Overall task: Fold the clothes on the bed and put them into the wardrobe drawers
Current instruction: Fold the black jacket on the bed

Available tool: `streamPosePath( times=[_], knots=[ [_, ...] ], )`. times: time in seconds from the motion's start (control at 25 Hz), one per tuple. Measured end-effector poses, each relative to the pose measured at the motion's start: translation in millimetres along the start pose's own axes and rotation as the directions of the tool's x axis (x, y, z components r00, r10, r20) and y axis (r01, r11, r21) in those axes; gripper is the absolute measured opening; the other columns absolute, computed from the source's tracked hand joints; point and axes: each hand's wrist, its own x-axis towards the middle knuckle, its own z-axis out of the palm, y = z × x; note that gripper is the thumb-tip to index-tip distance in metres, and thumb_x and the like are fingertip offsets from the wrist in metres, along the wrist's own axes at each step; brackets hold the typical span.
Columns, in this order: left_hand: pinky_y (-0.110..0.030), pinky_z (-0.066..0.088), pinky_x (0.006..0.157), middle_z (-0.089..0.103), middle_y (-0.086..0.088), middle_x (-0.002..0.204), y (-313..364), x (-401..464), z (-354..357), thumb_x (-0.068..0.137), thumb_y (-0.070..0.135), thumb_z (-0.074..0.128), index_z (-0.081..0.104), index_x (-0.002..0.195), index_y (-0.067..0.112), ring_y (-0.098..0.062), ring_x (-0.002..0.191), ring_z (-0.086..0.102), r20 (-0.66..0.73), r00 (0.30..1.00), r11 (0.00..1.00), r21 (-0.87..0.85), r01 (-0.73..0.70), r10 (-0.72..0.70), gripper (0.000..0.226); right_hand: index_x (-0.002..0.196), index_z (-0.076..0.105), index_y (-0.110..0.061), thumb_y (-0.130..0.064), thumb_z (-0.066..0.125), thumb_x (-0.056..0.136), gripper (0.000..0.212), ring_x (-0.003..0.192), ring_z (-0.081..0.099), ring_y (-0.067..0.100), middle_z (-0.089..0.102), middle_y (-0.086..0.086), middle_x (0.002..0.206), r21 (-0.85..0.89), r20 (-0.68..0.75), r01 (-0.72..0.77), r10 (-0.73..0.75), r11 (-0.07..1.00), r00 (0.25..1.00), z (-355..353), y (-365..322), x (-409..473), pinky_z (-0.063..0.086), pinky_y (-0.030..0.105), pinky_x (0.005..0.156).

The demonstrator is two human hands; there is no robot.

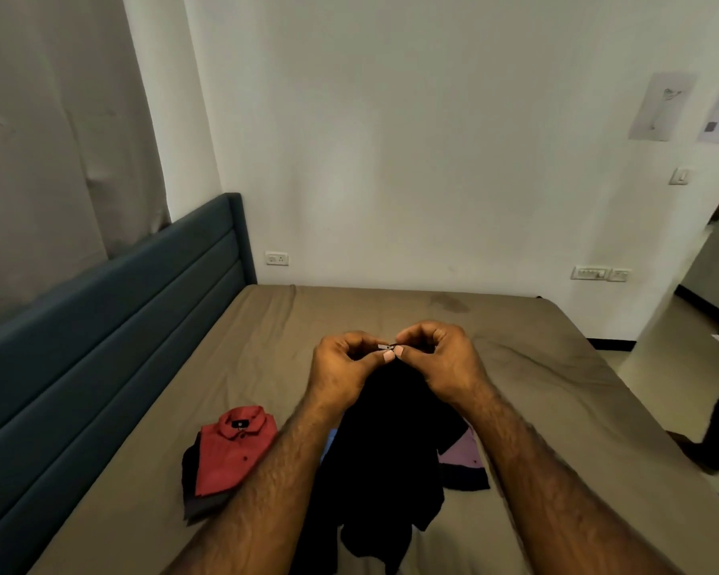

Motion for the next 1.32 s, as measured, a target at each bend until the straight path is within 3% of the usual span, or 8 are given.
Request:
streamPosePath(
  times=[0.12, 0.36, 0.48, 0.6, 0.72, 0.92, 1.16, 1.32],
  knots=[
    [-0.033, 0.063, 0.084, 0.080, 0.010, 0.089, -19, 1, -6, 0.090, 0.021, 0.082, 0.083, 0.092, 0.025, -0.009, 0.090, 0.077, -0.058, 0.995, 0.988, 0.140, -0.070, 0.079, 0.005, 0.089, 0.067, -0.024, -0.018, 0.087, 0.081, 0.022, 0.069, 0.065, 0.008, 0.074, -0.002, 0.083, -0.021, -0.101, -0.041, 0.038, 0.999, 0.994, 22, 2, 0, 0.057, 0.030, 0.065],
    [-0.033, 0.056, 0.064, 0.073, 0.003, 0.072, -46, -3, -7, 0.092, 0.020, 0.072, 0.069, 0.071, 0.014, -0.013, 0.067, 0.068, -0.301, 0.945, 0.976, 0.134, 0.173, -0.126, 0.021, 0.074, 0.060, -0.019, -0.008, 0.088, 0.077, 0.030, 0.075, 0.075, 0.024, 0.075, 0.003, 0.077, -0.100, -0.139, -0.137, 0.122, 0.986, 0.983, 49, 7, -9, 0.065, 0.045, 0.068],
    [-0.033, 0.055, 0.065, 0.071, 0.004, 0.074, -63, -2, -20, 0.098, 0.018, 0.067, 0.067, 0.076, 0.019, -0.018, 0.071, 0.065, -0.051, 0.979, 0.980, -0.018, 0.199, -0.199, 0.022, 0.076, 0.062, -0.018, -0.006, 0.085, 0.080, 0.026, 0.074, 0.073, 0.021, 0.074, 0.003, 0.078, -0.106, -0.134, -0.133, 0.118, 0.985, 0.984, 51, 8, -15, 0.064, 0.040, 0.067],
    [-0.031, 0.051, 0.070, 0.066, 0.001, 0.079, -59, -5, -33, 0.104, 0.020, 0.065, 0.068, 0.089, 0.019, -0.014, 0.075, 0.059, 0.243, 0.957, 0.967, -0.157, 0.199, -0.158, 0.015, 0.085, 0.072, -0.024, -0.009, 0.079, 0.089, 0.018, 0.080, 0.070, 0.009, 0.074, -0.005, 0.084, -0.135, -0.102, -0.101, 0.087, 0.986, 0.991, 43, 4, -15, 0.059, 0.028, 0.072],
    [-0.028, 0.055, 0.074, 0.069, -0.005, 0.086, -49, -4, -44, 0.099, 0.004, 0.069, 0.069, 0.097, 0.010, -0.014, 0.079, 0.064, 0.332, 0.937, 0.957, -0.221, 0.190, -0.110, 0.006, 0.086, 0.079, -0.027, -0.013, 0.075, 0.093, 0.016, 0.085, 0.074, 0.010, 0.078, -0.006, 0.086, -0.139, -0.068, -0.179, 0.171, 0.974, 0.983, 40, 5, -13, 0.063, 0.032, 0.078],
    [-0.032, 0.052, 0.068, 0.068, 0.003, 0.075, -29, 7, -31, 0.087, 0.003, 0.079, 0.067, 0.091, 0.021, -0.010, 0.069, 0.063, 0.247, 0.967, 0.987, 0.160, 0.013, -0.053, 0.023, 0.092, 0.084, -0.018, -0.018, 0.080, 0.090, 0.004, 0.090, 0.076, 0.020, 0.081, 0.005, 0.091, 0.103, 0.102, -0.227, 0.216, 0.969, 0.971, 43, 10, -15, 0.060, 0.041, 0.093],
    [-0.026, 0.053, 0.067, 0.071, 0.001, 0.086, 1, 4, -29, 0.089, 0.012, 0.076, 0.056, 0.100, 0.026, -0.009, 0.072, 0.064, 0.163, 0.987, 0.918, 0.390, -0.064, 0.000, 0.027, 0.092, 0.083, -0.025, -0.024, 0.083, 0.089, 0.004, 0.085, 0.075, 0.008, 0.079, -0.009, 0.087, 0.027, -0.075, -0.184, 0.185, 0.983, 0.980, 45, 9, -13, 0.061, 0.027, 0.078],
    [-0.027, 0.056, 0.070, 0.069, 0.002, 0.089, 18, 0, -25, 0.090, 0.012, 0.074, 0.057, 0.102, 0.023, -0.014, 0.080, 0.067, 0.113, 0.994, 0.871, 0.487, -0.062, 0.007, 0.023, 0.095, 0.081, -0.023, -0.014, 0.082, 0.090, 0.010, 0.086, 0.072, 0.008, 0.078, -0.007, 0.090, 0.021, -0.041, -0.217, 0.218, 0.976, 0.975, 38, 7, -16, 0.058, 0.025, 0.077]
  ],
)
